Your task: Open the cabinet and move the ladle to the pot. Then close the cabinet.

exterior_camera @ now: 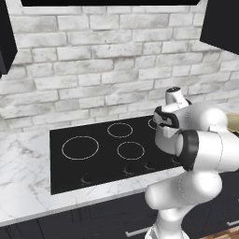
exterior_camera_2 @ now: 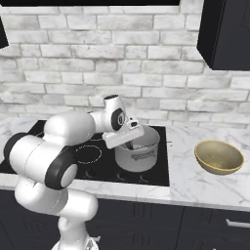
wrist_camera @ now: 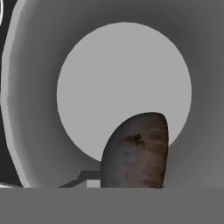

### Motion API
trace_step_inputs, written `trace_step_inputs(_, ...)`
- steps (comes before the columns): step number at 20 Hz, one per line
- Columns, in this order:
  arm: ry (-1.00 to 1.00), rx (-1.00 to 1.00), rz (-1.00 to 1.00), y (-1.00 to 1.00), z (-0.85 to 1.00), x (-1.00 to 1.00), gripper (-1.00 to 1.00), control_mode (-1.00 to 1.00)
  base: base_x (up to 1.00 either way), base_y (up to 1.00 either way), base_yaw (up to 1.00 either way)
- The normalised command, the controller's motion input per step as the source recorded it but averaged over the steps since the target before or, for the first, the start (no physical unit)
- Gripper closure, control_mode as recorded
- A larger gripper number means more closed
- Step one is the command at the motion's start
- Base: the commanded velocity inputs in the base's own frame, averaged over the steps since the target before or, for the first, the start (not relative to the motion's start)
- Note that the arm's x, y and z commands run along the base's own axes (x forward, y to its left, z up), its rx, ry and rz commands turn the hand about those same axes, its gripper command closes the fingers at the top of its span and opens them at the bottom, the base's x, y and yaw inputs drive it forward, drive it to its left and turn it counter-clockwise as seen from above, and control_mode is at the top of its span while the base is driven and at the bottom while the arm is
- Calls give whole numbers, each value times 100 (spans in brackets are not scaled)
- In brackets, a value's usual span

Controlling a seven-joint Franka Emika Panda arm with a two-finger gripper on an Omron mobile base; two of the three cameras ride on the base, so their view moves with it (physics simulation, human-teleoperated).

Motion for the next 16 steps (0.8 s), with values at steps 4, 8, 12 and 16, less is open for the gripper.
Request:
trace_step_inputs(4,0,0,0,0,-19,6,100,-100,0,0,0)
trace_step_inputs(8,1,0,0,0,-22,6,100,-100,0,0,0)
trace_step_inputs(12,1,0,0,0,-24,3,-100,-100,0,0,0)
trace_step_inputs(16,1,0,0,0,-14,1,-100,-100,0,0,0)
